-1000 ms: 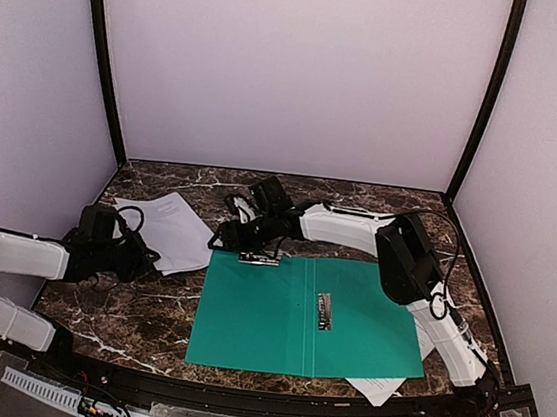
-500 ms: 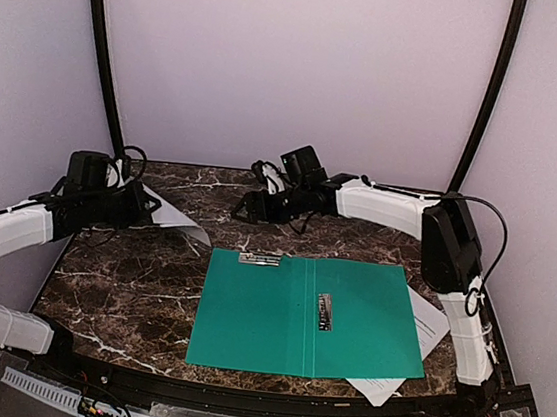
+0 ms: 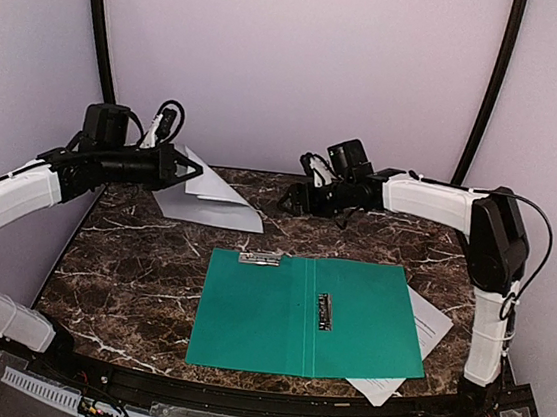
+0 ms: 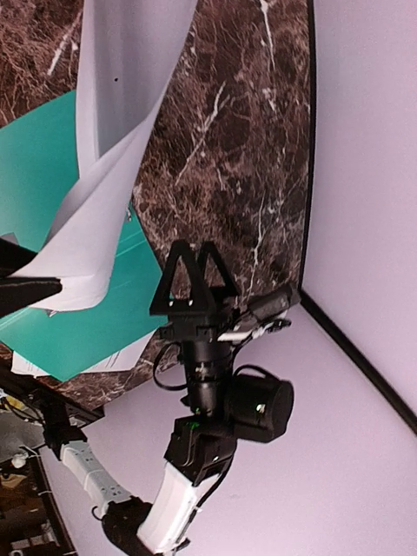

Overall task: Put the files into the folder
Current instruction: Place the file on the spring clip of the folder.

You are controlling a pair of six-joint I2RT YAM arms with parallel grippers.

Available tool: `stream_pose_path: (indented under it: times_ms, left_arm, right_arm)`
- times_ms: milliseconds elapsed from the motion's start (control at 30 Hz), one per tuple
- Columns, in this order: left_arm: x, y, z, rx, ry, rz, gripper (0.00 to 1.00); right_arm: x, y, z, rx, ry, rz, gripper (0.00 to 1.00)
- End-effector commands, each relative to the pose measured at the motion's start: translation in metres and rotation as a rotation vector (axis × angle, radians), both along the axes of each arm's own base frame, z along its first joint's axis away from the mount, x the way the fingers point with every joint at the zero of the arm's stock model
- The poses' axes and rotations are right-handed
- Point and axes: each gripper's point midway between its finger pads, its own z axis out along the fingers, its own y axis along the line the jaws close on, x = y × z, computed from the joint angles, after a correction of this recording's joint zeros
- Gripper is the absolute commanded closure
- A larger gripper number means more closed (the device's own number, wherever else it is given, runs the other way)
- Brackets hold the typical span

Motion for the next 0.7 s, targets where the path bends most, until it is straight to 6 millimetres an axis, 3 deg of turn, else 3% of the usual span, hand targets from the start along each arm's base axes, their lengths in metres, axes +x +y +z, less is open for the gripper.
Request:
stream_pose_path:
  times_ms: [0, 133, 200, 433, 567, 667]
  left_arm:
    - [-0.033, -0.047, 0.023, 0.005, -0.061, -0.209, 0.99]
    - [-0.065, -0.067, 0.012, 0.007, -0.018, -0.305, 0.99]
    - [-0.083, -0.065, -0.012, 0.040, 0.046, -0.324, 0.99]
    - [-0.147, -0.029, -0.121, 0.128, 0.354, -0.302, 0.99]
    - [-0.175, -0.010, -0.165, 0.175, 0.499, -0.274, 0.99]
    - [-0.189, 0.002, -0.187, 0.198, 0.581, -0.248, 0.99]
  right_arm:
    - [0.005, -0.034, 0.019, -0.022, -0.053, -0.072, 0.18]
    - [0.002, -0.062, 0.019, -0.044, -0.050, -0.131, 0.18]
    - [0.000, -0.072, 0.021, -0.051, -0.053, -0.154, 0.17]
    - [-0.013, -0.082, 0.010, -0.068, -0.026, -0.160, 0.17]
    - [-0.022, -0.083, -0.006, -0.070, 0.002, -0.153, 0.17]
    - [-0.030, -0.081, -0.015, -0.082, 0.012, -0.144, 0.18]
